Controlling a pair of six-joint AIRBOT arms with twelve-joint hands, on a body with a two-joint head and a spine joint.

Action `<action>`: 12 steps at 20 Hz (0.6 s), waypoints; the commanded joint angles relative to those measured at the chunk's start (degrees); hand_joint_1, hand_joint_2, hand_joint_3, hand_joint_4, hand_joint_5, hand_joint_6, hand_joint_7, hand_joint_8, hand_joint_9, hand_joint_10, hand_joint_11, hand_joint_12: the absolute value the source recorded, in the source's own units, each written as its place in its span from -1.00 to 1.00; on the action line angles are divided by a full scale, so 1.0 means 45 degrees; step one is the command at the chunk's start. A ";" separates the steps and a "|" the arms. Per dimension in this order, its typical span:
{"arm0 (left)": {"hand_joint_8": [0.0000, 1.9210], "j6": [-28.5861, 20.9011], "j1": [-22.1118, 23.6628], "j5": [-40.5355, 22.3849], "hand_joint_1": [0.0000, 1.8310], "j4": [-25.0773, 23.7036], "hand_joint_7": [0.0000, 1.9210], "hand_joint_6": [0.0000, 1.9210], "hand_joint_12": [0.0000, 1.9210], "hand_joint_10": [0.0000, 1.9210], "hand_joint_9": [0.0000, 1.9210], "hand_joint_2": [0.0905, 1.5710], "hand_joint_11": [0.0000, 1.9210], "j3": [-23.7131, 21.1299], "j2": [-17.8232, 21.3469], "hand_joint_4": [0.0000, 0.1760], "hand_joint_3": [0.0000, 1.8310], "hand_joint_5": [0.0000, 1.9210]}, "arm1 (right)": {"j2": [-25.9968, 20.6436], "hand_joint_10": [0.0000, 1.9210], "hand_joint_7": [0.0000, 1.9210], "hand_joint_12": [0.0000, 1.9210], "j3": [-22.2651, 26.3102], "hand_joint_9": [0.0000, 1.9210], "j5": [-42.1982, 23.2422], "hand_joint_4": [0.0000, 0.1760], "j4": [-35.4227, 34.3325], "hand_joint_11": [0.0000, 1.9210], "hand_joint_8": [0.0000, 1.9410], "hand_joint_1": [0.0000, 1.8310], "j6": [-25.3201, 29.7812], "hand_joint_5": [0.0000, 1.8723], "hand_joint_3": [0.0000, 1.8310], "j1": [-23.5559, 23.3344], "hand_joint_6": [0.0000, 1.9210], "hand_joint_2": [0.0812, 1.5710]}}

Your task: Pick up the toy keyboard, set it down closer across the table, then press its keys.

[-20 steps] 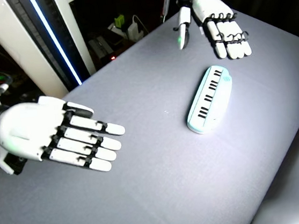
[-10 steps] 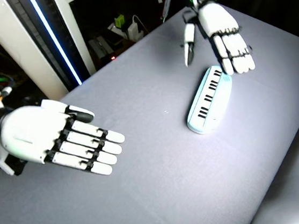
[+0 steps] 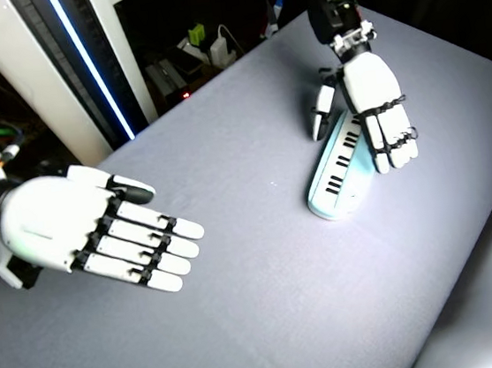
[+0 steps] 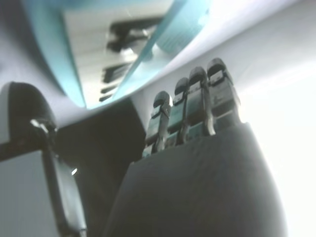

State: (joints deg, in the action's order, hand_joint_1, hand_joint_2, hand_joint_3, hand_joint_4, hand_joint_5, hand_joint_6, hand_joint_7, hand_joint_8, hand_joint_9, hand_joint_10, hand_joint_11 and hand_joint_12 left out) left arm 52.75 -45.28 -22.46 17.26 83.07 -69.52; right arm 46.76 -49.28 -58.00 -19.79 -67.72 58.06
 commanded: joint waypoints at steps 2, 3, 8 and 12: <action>-1.00 0.0181 0.0171 -0.0750 -0.06 0.0381 -1.00 -1.00 -1.00 -1.00 -1.00 0.12 -1.00 0.0351 -0.0227 0.17 -1.00 -1.00 | -0.0042 -1.00 -1.00 -1.00 -0.0015 -1.00 -0.1613 -1.00 0.0078 -1.00 -1.00 -0.83 0.0118 -1.00 -1.00 -0.0083 -1.00 0.66; -1.00 0.0181 0.0171 -0.0612 -0.02 0.0450 -1.00 -1.00 -1.00 -1.00 -1.00 0.13 -1.00 0.0456 -0.0298 0.09 -1.00 -1.00 | -0.0042 -1.00 -1.00 -1.00 -0.0015 -1.00 -0.1622 -1.00 0.0078 -1.00 -1.00 -0.82 0.0131 -1.00 -1.00 -0.0080 -1.00 0.66; -0.99 0.0180 0.0186 -0.0078 0.18 0.0345 -0.88 -0.98 0.09 -0.95 -0.84 0.32 -1.00 0.0661 -0.0460 -0.21 -1.00 -0.89 | -0.0040 -1.00 -1.00 -1.00 -0.0050 -1.00 -0.1664 -1.00 0.0056 -1.00 -1.00 -0.83 0.0322 -1.00 -1.00 -0.0020 -1.00 0.68; -0.84 0.0166 0.0403 0.0280 0.35 -0.0165 -0.44 -0.60 0.74 0.19 -0.58 0.37 -0.58 0.0665 -0.0453 -1.00 -1.00 -0.48 | -0.0040 -1.00 -1.00 -1.00 -0.0052 -1.00 -0.1689 -1.00 0.0030 -1.00 -1.00 -0.83 0.0345 -1.00 -1.00 0.0000 -1.00 0.69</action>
State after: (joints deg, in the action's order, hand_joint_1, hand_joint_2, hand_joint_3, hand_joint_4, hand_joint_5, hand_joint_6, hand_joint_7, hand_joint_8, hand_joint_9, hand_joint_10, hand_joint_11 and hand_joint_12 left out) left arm 52.42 -43.62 -20.14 17.39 85.89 -71.26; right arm 46.76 -49.28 -58.43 -19.90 -66.43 58.13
